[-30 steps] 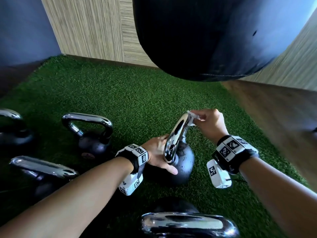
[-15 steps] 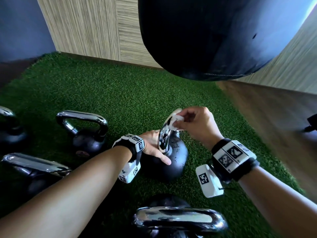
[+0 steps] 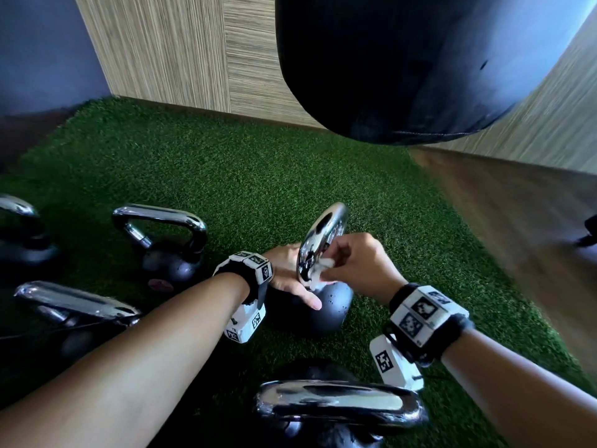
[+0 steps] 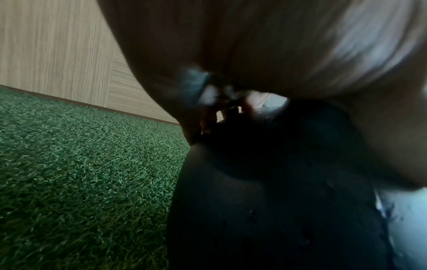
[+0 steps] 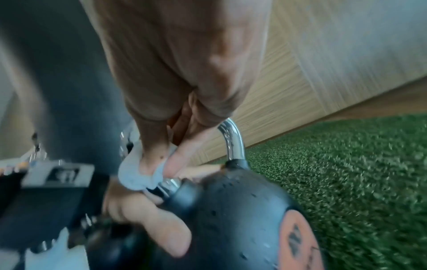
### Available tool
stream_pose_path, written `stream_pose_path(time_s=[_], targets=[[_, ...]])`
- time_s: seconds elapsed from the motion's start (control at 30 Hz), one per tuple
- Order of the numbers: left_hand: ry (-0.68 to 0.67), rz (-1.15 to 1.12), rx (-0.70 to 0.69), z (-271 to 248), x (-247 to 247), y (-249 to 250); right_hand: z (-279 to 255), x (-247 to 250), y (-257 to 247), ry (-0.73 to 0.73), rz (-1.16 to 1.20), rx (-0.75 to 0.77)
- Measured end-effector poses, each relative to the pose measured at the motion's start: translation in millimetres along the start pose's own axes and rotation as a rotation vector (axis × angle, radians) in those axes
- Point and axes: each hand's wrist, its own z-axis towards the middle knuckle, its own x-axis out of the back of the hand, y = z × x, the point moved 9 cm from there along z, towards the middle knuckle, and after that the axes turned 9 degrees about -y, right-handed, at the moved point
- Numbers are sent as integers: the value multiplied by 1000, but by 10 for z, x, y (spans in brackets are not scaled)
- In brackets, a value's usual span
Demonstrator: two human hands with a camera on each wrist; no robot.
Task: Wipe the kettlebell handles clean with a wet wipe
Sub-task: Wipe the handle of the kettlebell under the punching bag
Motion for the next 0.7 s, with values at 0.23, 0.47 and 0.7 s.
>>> stream_pose_path(time_s=[0.23,0.47,0.7], targets=[[21,58,-95,-48,-35,71,17,-151,179,-56,-96,-29],[156,42,-188,-162,-69,128,160,-328,314,-267,-63,-90],[120,85,-156,-171,-85,169,77,-363,260,-375,232,-14]])
